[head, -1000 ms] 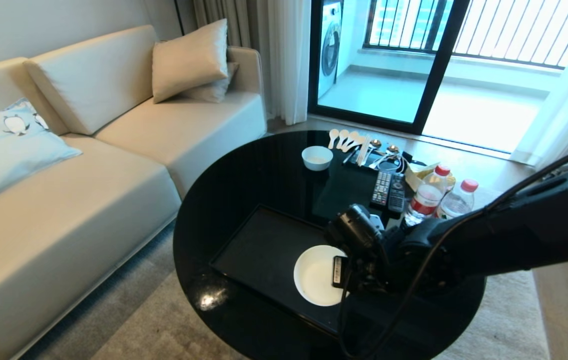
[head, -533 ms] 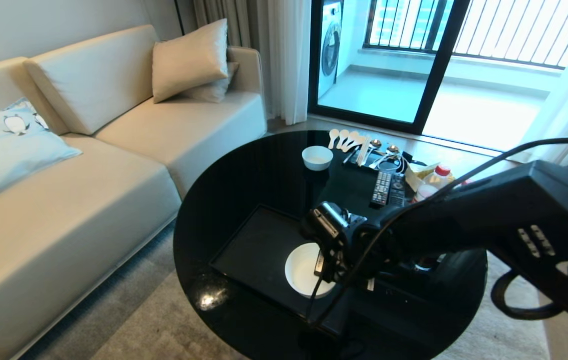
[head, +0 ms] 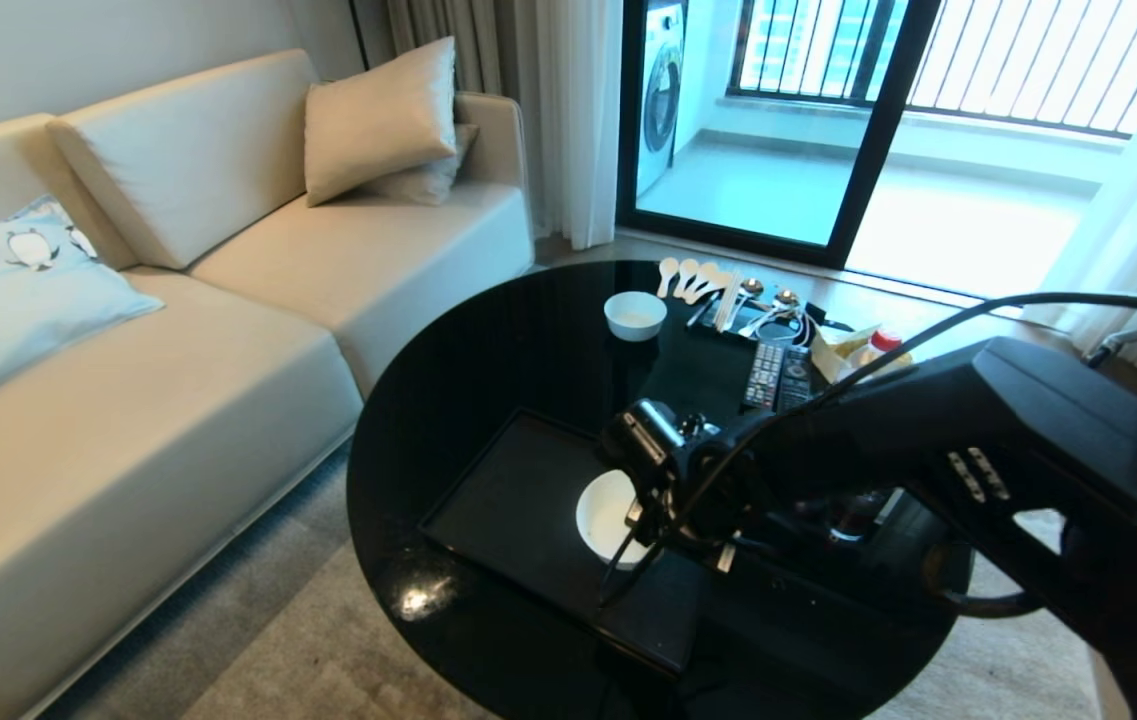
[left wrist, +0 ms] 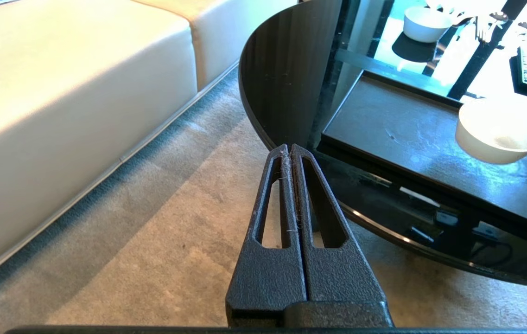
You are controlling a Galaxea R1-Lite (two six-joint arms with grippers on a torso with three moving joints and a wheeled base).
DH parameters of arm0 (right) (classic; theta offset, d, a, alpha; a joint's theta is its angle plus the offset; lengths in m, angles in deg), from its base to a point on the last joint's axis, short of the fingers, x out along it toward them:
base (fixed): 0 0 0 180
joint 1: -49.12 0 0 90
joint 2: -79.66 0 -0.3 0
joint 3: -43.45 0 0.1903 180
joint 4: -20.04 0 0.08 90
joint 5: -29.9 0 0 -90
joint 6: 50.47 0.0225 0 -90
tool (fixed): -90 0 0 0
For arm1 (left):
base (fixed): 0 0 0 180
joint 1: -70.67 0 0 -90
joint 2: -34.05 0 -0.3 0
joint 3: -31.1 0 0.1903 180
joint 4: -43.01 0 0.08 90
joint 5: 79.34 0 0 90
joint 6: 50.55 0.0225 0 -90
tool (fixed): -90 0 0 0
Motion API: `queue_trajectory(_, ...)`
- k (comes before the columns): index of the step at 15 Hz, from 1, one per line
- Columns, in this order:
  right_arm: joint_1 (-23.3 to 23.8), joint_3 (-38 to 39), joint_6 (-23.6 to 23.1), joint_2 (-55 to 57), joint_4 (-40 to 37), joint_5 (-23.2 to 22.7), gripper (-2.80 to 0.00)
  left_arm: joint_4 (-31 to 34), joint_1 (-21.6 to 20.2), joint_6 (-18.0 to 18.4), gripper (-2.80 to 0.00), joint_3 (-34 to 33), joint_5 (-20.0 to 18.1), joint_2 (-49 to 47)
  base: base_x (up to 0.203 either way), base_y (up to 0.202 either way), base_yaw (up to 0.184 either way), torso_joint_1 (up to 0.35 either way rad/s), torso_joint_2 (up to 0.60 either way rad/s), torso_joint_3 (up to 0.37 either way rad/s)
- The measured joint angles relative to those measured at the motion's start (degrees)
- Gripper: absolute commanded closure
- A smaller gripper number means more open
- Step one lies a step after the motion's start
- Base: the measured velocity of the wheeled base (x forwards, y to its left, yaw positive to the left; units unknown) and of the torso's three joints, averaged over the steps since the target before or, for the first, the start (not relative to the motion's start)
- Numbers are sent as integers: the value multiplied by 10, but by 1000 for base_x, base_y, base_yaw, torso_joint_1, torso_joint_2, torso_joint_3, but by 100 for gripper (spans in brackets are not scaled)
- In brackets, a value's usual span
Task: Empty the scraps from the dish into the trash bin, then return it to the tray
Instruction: Put the bowl back to the table
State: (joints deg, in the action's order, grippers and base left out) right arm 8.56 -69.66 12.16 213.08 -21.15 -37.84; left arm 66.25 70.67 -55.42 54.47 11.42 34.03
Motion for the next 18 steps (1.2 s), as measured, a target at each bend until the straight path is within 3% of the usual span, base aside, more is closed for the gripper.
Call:
queue_trajectory(6, 42, -7, 1, 14, 19, 2, 0, 0, 0, 0, 0, 0, 0, 0, 0, 0, 0, 0, 0, 0)
queue_trajectory(13, 46, 7, 22, 30, 19, 2, 0, 0, 0, 0, 0, 0, 0, 0, 0, 0, 0, 0, 0, 0)
queue_trajectory(14, 46, 8, 22, 31, 19, 2, -280, 0, 0, 0, 0, 0, 0, 0, 0, 0, 0, 0, 0, 0)
queue_trajectory(18, 48, 10, 29, 33, 16, 2, -280, 0, 0, 0, 0, 0, 0, 0, 0, 0, 0, 0, 0, 0)
